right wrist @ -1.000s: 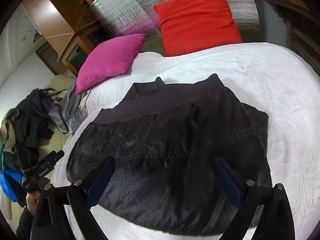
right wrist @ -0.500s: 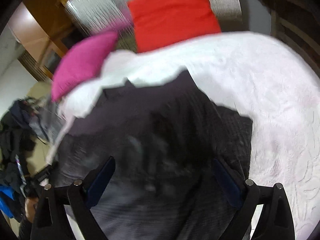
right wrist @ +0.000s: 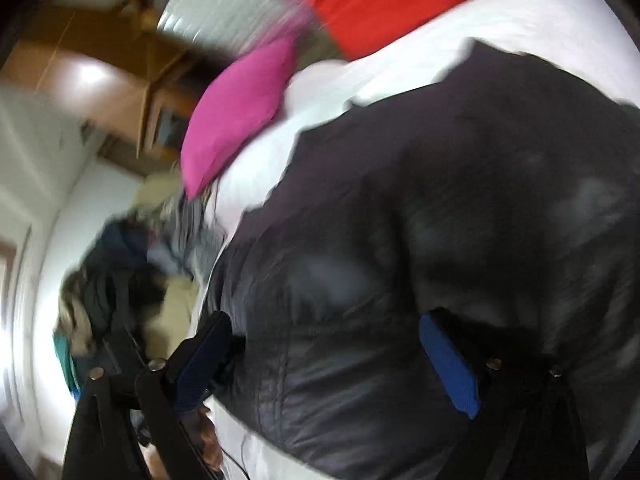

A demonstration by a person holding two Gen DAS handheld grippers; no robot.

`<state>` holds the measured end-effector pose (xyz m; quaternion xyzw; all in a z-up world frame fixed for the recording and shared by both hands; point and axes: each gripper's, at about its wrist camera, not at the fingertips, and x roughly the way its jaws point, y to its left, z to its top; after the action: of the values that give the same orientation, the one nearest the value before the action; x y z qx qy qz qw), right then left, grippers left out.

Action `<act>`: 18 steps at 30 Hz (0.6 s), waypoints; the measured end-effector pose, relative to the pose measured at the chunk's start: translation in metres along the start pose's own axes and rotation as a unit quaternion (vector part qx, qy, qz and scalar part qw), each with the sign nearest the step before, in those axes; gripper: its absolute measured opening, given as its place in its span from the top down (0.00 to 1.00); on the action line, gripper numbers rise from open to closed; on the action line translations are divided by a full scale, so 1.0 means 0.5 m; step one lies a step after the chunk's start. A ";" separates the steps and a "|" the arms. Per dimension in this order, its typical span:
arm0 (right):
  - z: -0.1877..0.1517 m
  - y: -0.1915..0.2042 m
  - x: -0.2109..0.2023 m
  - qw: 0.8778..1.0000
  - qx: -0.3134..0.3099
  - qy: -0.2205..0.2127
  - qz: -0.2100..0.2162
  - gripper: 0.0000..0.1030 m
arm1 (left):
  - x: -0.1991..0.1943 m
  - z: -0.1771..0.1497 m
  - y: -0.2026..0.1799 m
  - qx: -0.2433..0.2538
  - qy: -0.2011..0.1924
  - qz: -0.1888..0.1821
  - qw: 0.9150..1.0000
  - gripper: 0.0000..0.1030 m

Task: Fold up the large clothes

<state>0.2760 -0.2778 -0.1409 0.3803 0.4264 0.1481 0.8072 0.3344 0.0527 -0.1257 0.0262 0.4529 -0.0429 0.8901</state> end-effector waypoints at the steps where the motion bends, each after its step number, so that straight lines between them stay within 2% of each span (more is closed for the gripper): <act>1: 0.003 0.001 -0.002 1.000 0.004 0.003 -0.003 0.08 | -0.003 0.002 -0.004 0.007 -0.001 0.006 1.000 0.14; 3: 0.007 0.023 -0.013 1.000 -0.005 0.001 -0.026 0.07 | -0.018 0.011 -0.001 0.001 0.005 0.006 1.000 0.14; 6: -0.001 0.062 -0.041 0.999 -0.036 -0.007 -0.010 0.07 | -0.057 0.016 0.016 -0.018 -0.012 -0.002 1.000 0.14; 11: -0.029 0.041 -0.105 0.995 -0.066 -0.035 -0.068 0.07 | -0.086 -0.003 0.065 -0.028 -0.030 0.024 0.999 0.14; 13: -0.023 -0.009 -0.106 0.994 -0.033 -0.030 -0.097 0.07 | -0.062 -0.009 0.092 -0.048 -0.012 0.036 0.998 0.14; 15: -0.015 -0.040 -0.101 0.997 -0.005 -0.021 -0.078 0.07 | -0.025 -0.009 0.110 -0.067 0.021 0.028 0.997 0.14; 18: -0.008 0.009 -0.106 0.995 -0.042 -0.022 -0.091 0.07 | -0.056 0.006 0.113 -0.077 0.006 0.028 0.997 0.14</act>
<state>0.2419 -0.3028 -0.1084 0.3089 0.4352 0.0836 0.8416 0.3261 0.1104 -0.1006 -0.0294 0.4592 0.0170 0.8877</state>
